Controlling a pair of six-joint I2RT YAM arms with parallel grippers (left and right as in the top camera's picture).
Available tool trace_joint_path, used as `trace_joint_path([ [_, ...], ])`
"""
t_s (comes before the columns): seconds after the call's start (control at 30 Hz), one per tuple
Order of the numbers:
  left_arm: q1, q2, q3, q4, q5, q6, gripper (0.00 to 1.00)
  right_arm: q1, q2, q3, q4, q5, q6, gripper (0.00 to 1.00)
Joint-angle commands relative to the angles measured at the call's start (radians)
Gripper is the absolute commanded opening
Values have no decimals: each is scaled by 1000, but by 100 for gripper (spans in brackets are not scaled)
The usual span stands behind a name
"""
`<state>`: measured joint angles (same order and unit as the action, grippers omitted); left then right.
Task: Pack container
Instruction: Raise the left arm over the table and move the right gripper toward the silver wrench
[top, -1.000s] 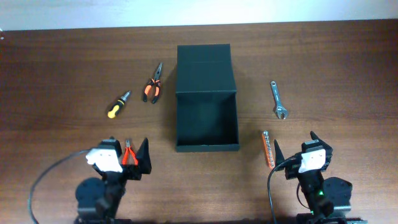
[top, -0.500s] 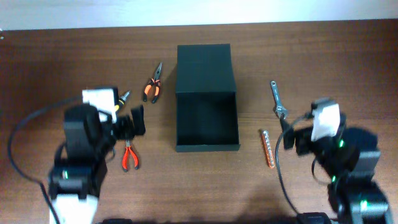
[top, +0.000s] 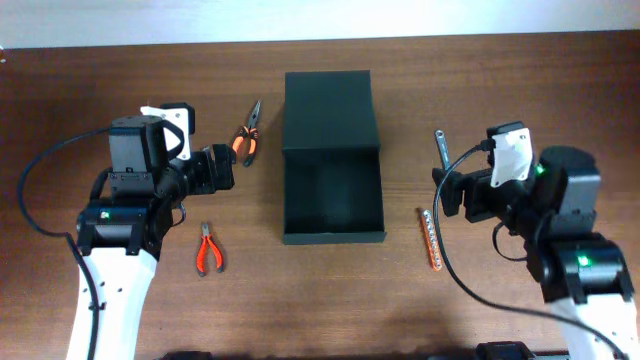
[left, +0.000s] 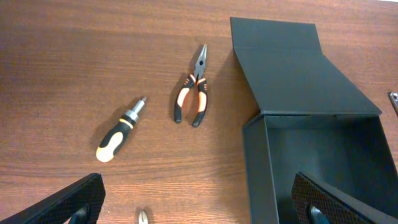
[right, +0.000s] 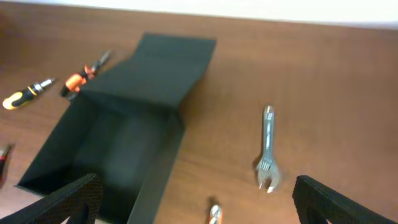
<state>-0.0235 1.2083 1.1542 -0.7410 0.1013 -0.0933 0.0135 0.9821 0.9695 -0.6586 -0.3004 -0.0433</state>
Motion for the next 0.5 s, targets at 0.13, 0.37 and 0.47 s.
trace_joint_path([
  [0.13,-5,2,19,5,14,19,99,-8,245,257,-175,168,60,99],
  [0.37,-5,2,19,6,-28,20,99,-8,490,509,-266,189,60,99],
  [0.47,-5,2,19,6,-47,20,99,-10,544,515,-226,206,59,99],
])
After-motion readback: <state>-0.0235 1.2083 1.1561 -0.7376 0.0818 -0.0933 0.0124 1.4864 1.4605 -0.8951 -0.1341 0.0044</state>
